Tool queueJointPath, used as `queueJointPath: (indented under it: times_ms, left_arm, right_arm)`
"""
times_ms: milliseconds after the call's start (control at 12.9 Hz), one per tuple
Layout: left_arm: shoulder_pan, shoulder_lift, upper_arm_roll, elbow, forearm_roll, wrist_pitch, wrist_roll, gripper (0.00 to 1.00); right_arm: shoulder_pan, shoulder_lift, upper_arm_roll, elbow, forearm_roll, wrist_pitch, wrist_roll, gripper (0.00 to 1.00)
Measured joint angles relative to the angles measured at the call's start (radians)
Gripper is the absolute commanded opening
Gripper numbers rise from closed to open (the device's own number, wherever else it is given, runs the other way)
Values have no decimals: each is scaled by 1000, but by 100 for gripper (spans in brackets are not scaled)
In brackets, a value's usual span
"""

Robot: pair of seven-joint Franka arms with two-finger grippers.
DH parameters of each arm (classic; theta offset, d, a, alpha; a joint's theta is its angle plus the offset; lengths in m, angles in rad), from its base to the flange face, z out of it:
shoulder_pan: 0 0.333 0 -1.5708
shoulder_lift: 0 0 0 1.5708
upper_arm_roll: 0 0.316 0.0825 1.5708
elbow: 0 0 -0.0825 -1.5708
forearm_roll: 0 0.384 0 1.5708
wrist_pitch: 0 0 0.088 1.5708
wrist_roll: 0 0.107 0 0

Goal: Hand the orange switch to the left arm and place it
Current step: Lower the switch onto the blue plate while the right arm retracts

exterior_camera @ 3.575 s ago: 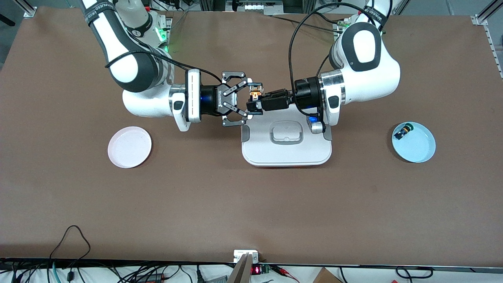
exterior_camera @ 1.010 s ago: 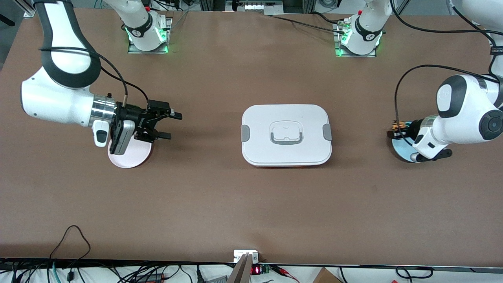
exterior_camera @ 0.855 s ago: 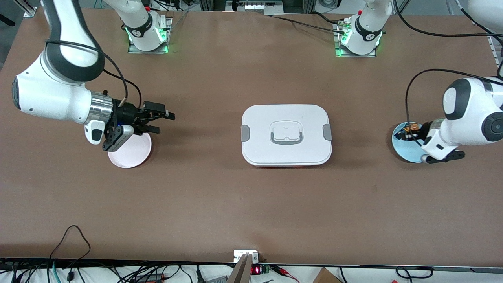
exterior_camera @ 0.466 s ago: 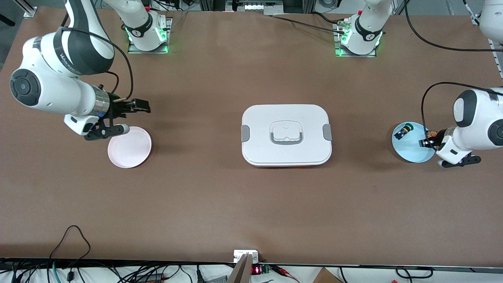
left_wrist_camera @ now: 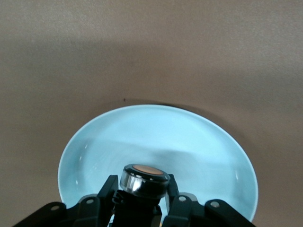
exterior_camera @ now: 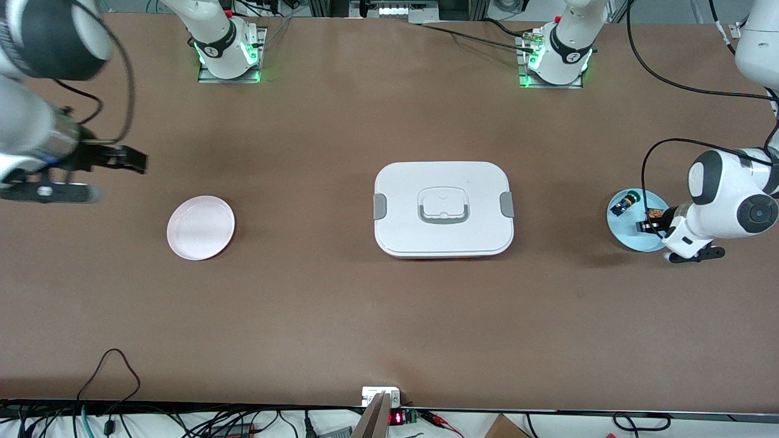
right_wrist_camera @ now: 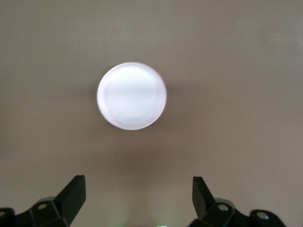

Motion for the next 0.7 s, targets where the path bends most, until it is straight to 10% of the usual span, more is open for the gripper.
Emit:
queueJointPath:
  times_ms: [233,466,699]
  left_arm:
    - [15,24,7,0,13,41,32,35]
    - [22,37,10,1,26,60,45,100]
    - [22,35,10,5,27,57,48,100]
  right_arm:
    - [-40,-1,-11,21,0,0,-15,100]
    - [-17,-9,-59,6,39,3,-58,100]
    - [-16,-32,-83,-48,50,34,-84,100]
